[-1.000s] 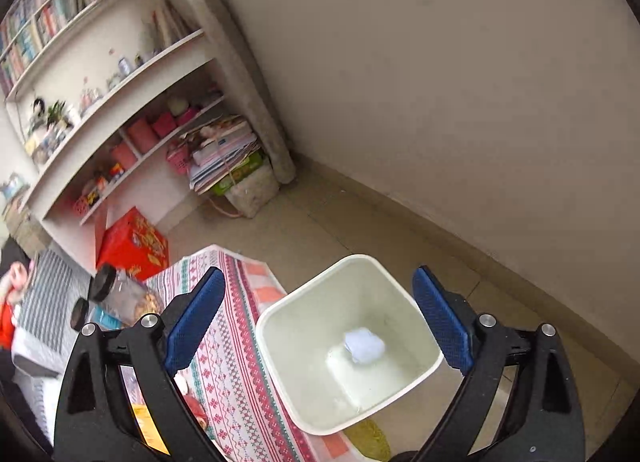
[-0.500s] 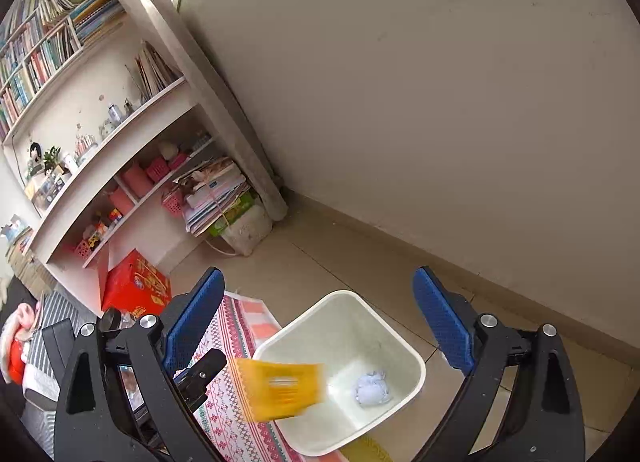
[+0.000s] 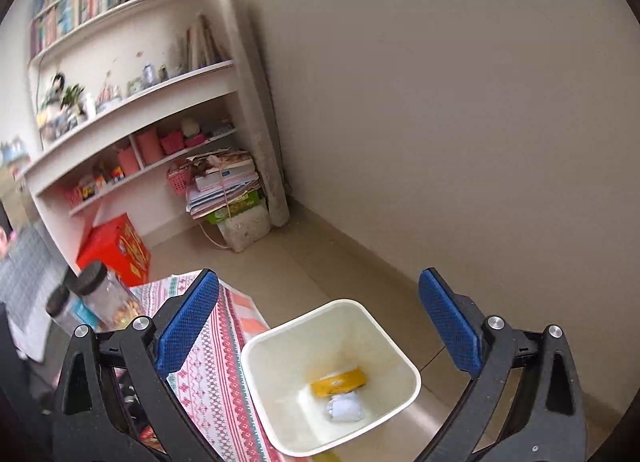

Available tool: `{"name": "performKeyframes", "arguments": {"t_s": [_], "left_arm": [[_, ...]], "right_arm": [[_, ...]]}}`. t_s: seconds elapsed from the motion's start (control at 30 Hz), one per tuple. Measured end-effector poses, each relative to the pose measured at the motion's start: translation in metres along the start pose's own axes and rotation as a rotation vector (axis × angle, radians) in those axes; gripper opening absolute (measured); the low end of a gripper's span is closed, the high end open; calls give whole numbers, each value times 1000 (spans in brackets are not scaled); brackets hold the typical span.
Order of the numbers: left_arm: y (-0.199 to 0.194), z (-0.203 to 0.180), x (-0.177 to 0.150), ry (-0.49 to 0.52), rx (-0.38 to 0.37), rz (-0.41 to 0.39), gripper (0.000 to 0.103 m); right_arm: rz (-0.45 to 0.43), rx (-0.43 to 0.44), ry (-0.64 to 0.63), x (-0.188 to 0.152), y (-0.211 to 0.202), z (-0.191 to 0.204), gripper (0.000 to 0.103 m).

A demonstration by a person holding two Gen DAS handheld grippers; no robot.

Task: Collect trash
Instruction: 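Bring both grippers back over the table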

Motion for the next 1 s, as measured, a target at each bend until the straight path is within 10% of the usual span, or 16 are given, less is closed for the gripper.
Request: {"name": "performKeyframes", "arguments": {"t_s": [0.4,1.0], "left_arm": [[-14,84,-28,-42,176,-49,95],[48,230,-69,-202,301,287,95]], "right_arm": [[85,13,-188,-51,7,74,96],[279,173,-356,-121,34,171,96]]}}
Point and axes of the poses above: each gripper's, at about its wrist camera, not at the fingertips, and y roughly the way its jaws point, z to its left, x to its top, the point moved 3 cm from there along y, roughly the way its jaws point, and after that the axes turned 7 degrees about x, right-handed, at the moved point
